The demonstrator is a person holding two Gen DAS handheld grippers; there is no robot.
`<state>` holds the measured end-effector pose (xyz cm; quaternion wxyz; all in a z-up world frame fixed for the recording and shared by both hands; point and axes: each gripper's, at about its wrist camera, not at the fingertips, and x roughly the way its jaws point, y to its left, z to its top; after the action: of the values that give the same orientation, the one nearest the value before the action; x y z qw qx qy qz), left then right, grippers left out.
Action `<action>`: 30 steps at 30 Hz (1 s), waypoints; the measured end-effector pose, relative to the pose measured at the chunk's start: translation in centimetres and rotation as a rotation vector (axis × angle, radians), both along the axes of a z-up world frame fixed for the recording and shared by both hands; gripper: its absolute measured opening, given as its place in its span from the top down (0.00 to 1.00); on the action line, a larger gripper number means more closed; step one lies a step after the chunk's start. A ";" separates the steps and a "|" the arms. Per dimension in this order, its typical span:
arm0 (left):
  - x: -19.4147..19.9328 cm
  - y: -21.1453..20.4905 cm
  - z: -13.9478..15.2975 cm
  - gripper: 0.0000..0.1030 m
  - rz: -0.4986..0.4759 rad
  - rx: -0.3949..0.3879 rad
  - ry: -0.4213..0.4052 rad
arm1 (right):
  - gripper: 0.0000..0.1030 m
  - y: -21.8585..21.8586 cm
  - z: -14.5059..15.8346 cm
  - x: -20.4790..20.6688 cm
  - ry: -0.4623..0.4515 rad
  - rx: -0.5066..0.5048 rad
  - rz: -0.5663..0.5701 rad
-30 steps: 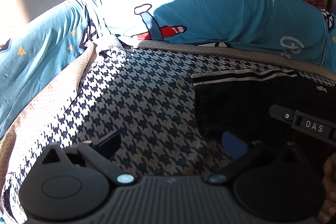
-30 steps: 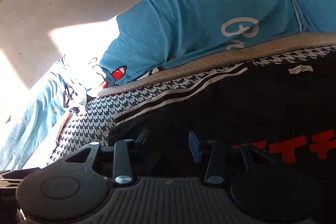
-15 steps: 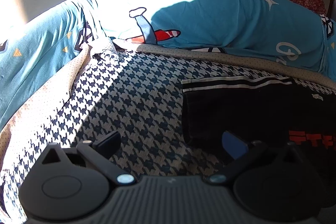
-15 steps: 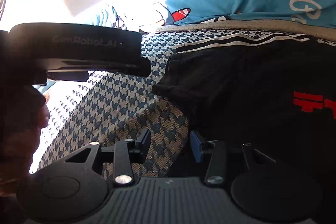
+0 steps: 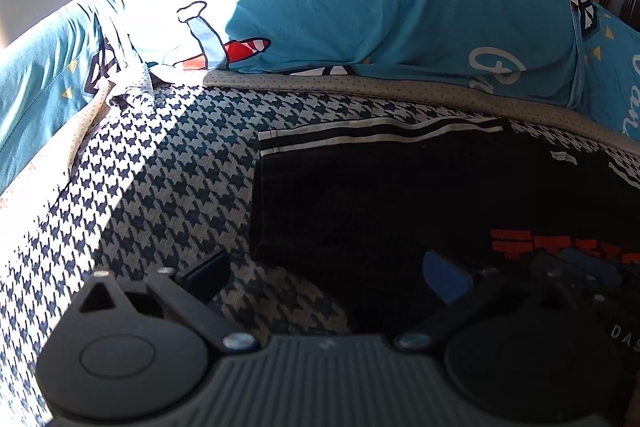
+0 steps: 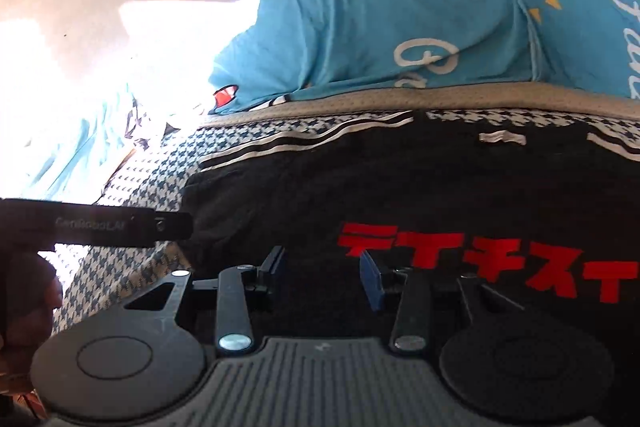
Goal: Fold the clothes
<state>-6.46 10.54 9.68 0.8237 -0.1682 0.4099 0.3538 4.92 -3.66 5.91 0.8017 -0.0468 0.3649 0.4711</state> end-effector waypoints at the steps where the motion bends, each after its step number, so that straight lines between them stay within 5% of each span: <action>1: 0.2 -0.2 -0.2 0.00 -0.007 -0.006 0.003 | 0.66 -0.4 0.1 0.6 -0.013 -0.001 -0.027; 13: 1.5 -1.9 -1.5 0.00 -0.066 -0.061 0.029 | 0.73 -2.3 0.9 6.8 -0.157 0.022 -0.258; 19: 1.7 -1.8 -1.7 0.00 -0.065 -0.076 0.027 | 0.73 -0.8 0.3 9.1 -0.217 -0.022 -0.280; 27: 1.8 -1.4 -2.1 0.00 -0.058 -0.104 0.030 | 0.73 0.9 -1.9 11.8 -0.130 -0.132 -0.314; 30: 1.7 -1.3 -2.2 0.00 -0.053 -0.112 0.028 | 0.73 1.6 -2.2 11.8 -0.172 -0.154 -0.309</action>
<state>-4.80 9.26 7.47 0.8161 -0.1983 0.4451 0.3108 16.73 -2.04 3.71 0.8869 -0.0914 0.3326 0.3073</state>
